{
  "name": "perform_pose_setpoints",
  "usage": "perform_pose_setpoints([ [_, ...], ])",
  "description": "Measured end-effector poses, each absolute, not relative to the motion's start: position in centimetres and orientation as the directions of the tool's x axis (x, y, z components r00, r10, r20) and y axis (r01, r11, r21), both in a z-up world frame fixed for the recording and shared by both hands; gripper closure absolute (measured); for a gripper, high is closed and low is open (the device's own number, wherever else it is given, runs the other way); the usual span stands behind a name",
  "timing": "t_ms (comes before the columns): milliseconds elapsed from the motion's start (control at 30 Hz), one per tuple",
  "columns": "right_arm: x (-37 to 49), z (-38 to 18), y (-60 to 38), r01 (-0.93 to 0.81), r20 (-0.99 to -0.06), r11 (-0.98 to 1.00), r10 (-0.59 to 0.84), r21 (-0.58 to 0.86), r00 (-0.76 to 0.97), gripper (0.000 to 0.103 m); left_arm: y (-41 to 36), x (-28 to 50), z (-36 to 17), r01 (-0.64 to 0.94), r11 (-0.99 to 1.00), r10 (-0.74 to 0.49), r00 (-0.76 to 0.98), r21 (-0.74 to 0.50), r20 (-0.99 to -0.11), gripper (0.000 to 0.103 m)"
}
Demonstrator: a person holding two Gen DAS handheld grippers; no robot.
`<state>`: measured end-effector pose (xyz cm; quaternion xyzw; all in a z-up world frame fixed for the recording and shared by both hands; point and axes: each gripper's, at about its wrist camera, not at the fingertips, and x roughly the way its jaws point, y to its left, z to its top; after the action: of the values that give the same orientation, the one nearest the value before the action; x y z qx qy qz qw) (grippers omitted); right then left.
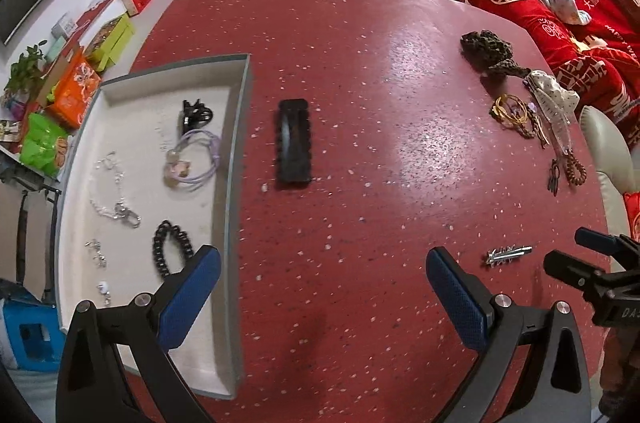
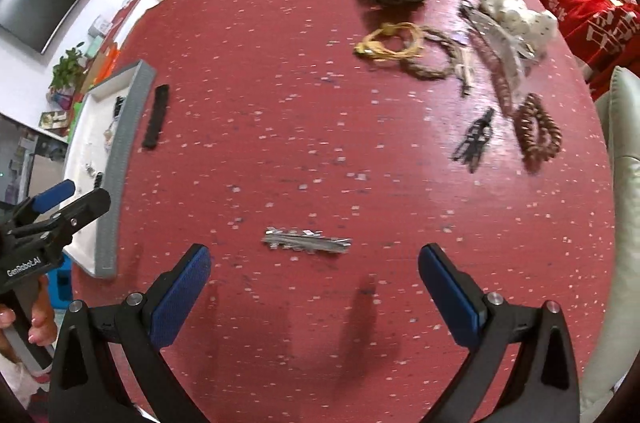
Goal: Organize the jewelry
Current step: 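Move both open tools back over the black snap clip and yellow hair tie, then grasp the black scalloped snap clip with the left tool while the right tool grasps the yellow beaded hair tie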
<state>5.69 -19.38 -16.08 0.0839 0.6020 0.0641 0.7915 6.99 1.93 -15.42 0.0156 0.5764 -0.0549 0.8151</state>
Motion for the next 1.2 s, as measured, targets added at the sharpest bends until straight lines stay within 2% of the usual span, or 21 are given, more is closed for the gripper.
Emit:
perform_pose_setpoints([
  [467,10.1,-15.1,-21.8,0.004,-0.914,0.974,0.21,0.226,0.346,0.002,-0.3,10.7,-17.0,0.06,0.998,-0.039,0.365,-0.018,-0.93,0.0],
  [633,12.8,-14.8,-21.0,-0.043,-0.902,0.972,0.232,0.232,0.365,0.027,-0.3,12.7,-17.8,0.047,0.999,0.004,0.391,0.024,-0.92,0.0],
  [933,16.8,-15.7,-20.3,-0.068,-0.9,0.974,0.227,0.218,0.373,0.035,0.4,15.1,-20.5,-0.006,0.999,0.031,0.376,0.032,-0.926,0.0],
  [1200,18.6,-17.5,-20.0,-0.073,-0.918,0.983,0.186,0.171,0.35,0.036,0.2,15.9,-21.9,-0.01,0.999,0.046,0.359,0.045,-0.932,0.0],
])
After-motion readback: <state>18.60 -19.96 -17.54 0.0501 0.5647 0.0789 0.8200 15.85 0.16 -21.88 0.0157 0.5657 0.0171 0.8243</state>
